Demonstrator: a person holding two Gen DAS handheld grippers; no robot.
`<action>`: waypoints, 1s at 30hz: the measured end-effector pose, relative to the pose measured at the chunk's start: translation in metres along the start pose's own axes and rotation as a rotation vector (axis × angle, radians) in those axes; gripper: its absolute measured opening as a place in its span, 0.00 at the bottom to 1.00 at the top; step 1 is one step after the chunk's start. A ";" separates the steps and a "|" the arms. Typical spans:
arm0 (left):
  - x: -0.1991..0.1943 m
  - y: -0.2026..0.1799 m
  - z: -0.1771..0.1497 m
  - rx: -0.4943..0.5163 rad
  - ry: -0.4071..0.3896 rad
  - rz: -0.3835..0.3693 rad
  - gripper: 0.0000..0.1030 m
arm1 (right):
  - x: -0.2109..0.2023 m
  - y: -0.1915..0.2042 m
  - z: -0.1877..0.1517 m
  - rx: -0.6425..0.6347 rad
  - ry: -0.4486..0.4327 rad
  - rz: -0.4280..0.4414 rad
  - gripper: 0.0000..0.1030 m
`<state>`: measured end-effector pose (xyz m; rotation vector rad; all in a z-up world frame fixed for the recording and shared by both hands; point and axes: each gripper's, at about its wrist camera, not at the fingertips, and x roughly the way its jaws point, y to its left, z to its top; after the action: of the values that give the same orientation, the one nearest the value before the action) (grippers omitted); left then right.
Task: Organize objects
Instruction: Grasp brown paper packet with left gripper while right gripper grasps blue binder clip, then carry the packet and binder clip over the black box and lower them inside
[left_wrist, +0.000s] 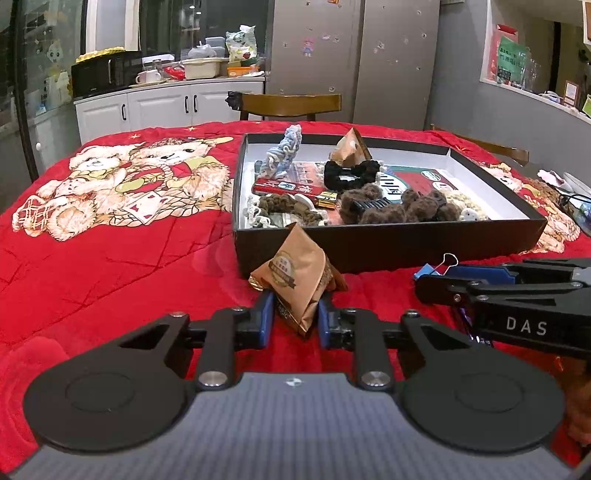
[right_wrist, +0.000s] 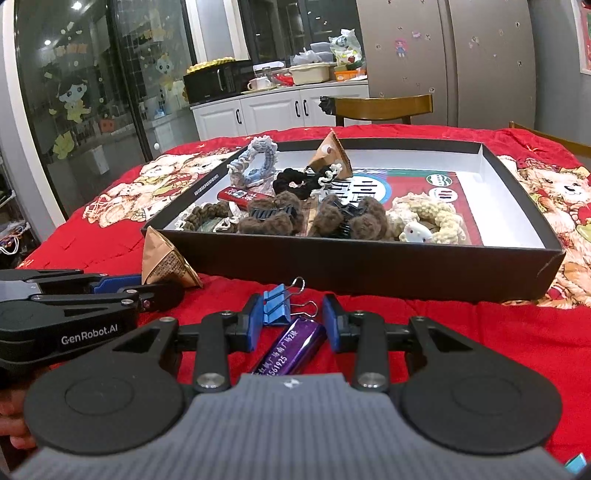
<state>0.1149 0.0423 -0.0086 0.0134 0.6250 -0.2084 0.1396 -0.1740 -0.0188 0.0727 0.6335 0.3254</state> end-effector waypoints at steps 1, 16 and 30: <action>-0.001 0.000 0.000 0.001 -0.002 0.003 0.26 | 0.000 0.000 0.000 0.001 -0.001 0.000 0.36; -0.029 -0.007 0.003 -0.002 -0.083 -0.037 0.24 | -0.003 0.000 0.001 0.017 -0.020 0.002 0.17; -0.053 0.003 0.022 -0.057 -0.210 0.043 0.24 | -0.041 -0.001 0.028 0.059 -0.151 0.029 0.17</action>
<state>0.0860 0.0536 0.0396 -0.0493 0.4208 -0.1480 0.1258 -0.1873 0.0267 0.1618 0.4924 0.3262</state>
